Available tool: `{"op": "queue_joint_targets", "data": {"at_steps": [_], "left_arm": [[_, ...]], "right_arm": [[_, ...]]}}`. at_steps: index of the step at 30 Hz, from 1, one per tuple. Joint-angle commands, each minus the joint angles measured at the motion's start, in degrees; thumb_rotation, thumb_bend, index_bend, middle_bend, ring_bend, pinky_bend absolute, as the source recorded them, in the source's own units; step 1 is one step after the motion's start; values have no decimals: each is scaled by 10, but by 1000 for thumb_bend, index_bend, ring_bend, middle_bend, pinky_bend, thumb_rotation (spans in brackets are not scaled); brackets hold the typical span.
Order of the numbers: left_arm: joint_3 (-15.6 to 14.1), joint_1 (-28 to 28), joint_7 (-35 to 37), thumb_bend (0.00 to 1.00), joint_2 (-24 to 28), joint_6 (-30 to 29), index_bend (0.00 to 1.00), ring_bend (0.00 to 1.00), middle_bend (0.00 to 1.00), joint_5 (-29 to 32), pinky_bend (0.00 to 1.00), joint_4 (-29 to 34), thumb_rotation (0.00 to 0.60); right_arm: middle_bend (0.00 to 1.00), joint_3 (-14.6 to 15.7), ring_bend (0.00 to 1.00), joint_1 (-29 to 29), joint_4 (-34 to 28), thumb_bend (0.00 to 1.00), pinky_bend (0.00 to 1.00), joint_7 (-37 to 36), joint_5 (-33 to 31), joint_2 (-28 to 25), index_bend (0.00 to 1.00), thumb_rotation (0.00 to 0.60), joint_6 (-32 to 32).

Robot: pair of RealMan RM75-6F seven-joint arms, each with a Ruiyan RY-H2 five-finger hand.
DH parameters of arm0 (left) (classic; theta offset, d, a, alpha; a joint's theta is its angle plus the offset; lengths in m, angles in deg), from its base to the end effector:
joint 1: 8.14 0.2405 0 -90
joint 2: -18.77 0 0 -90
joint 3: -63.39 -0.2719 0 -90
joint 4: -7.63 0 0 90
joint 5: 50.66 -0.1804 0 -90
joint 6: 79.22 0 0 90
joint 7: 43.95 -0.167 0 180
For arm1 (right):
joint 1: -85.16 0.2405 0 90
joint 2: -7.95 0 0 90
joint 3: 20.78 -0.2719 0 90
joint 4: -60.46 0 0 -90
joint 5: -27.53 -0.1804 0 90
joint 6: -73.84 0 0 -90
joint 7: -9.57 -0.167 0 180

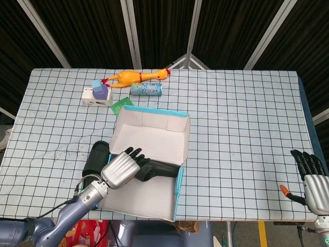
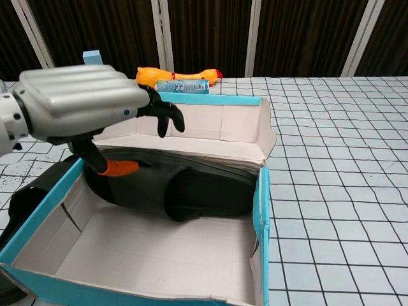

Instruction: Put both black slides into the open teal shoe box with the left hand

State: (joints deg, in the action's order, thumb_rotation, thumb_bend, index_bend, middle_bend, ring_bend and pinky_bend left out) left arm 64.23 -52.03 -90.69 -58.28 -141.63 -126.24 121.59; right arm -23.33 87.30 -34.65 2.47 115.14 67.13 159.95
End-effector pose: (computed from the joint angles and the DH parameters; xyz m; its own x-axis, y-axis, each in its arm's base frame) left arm -0.0793 0.2803 0.0435 0.6912 -0.0032 0.7227 0.5122 -0.7033 -0.4930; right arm -0.3123 -0.1866 0.2166 0.3171 -0.0068 0.9484 -0.9484 0.0049 0.3171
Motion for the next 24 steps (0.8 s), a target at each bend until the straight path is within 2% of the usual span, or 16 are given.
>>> {"op": "queue_joint_targets", "data": {"at_steps": [1,5,7,10,14,17,21,24], "left_arm": [[-3,31,3,382,47,-50,218,176,291,-16,270,67,600],[-31,99,17,307,108,-133,177,167,267,-23,266,153,600],[-46,135,57,304,129,-171,151,167,262,-34,266,165,600],[-62,167,150,293,162,-181,88,150,240,-28,252,152,600],[-72,161,229,244,214,-118,6,68,157,6,188,111,598],[-70,144,236,206,238,-71,0,46,124,32,163,81,587],[-57,117,265,152,258,4,0,25,75,98,158,57,558],[-53,90,256,134,269,61,0,24,73,142,158,37,552]], "right_arm": [[90,0,45,-1,1,246,40,-3,0,-1,46,600,3],[90,0,45,-3,1,246,40,-7,1,-2,46,600,5],[90,0,45,-3,0,246,40,-6,3,-2,46,600,6],[90,1,45,-3,-2,247,40,-3,6,-2,46,600,7],[90,3,45,-2,-7,247,40,3,4,-3,47,600,1],[90,3,45,-2,-10,246,40,7,2,-3,46,600,-1],[90,4,45,-1,-12,247,40,8,1,-5,47,600,-5],[90,4,45,1,-12,247,40,10,0,-5,46,600,-8]]}}
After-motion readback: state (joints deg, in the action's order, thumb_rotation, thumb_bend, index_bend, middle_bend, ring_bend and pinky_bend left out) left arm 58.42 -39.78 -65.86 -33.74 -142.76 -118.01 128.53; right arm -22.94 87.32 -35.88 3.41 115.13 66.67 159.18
